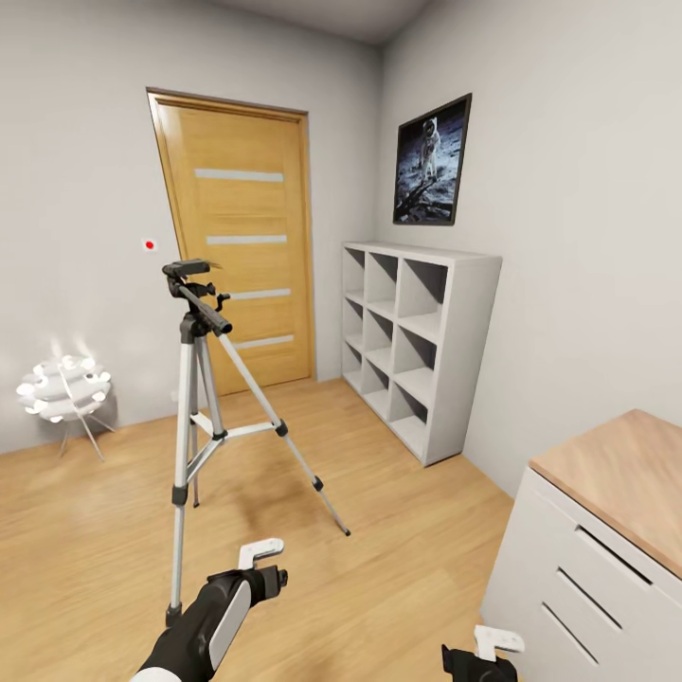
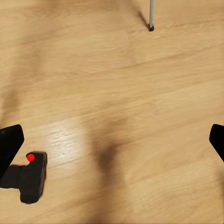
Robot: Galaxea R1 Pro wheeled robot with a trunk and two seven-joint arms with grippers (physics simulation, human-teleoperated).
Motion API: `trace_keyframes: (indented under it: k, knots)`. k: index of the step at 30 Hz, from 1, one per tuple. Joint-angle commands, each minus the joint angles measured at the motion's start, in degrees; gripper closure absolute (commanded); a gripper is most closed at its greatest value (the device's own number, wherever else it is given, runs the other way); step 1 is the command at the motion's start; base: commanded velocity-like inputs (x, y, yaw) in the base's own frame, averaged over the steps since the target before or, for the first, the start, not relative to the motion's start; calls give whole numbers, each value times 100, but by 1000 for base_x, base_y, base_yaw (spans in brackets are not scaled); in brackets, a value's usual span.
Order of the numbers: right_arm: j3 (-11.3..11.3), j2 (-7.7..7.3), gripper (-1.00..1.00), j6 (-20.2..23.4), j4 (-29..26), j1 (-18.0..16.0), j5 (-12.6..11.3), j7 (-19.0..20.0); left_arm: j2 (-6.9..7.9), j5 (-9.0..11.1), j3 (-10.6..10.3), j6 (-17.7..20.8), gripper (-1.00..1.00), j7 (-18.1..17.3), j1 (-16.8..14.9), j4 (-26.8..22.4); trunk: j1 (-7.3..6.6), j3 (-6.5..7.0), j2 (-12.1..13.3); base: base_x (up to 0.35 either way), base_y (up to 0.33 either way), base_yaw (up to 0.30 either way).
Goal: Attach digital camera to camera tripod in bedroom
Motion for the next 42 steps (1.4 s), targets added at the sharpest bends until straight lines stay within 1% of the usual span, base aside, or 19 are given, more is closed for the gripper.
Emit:
trace_keyframes:
  k: [1, 16, 23, 28, 39, 40, 41, 42]
  knots:
    - [-13, 4, -100, -5, -3, -2, -54, -3, 1, 60, -9, 22, -100, 43, -2, -5, 22, -25, -45, 0, 0, 0]
    - [11, 1, -100, 8, -3, -2, -37, 15, 15, 66, -7, 20, -100, 50, -2, 10, 352, -294, -646, 0, 0, 0]
    - [4, 5, -100, 16, 15, -2, 203, 20, 22, 69, -2, 18, -100, 50, -2, 29, 506, -420, -927, 0, 0, 0]
    - [-1, 5, -100, 15, 21, -2, 281, 18, 34, 77, 0, 15, -100, 50, -2, 34, 615, -509, -1128, 0, 0, 0]
    - [-3, 4, -100, 11, 11, -2, 318, 17, 172, 91, 9, 8, -100, 43, -2, 68, 857, -707, -1569, 0, 0, 0]
    - [-3, 2, -100, 12, 12, -2, 317, 17, 191, 90, 11, 7, -100, 43, -2, 69, 879, -725, -1609, 0, 0, 0]
    - [-7, 0, -100, 17, 11, -2, 316, 18, 264, 85, 12, 6, -100, 40, -2, 66, 901, -743, -1649, 0, 0, 0]
    - [-10, -1, -100, 21, 12, -2, 314, 20, 289, 81, 12, 6, -100, 39, -2, 66, 923, -761, -1689, 0, 0, 0]
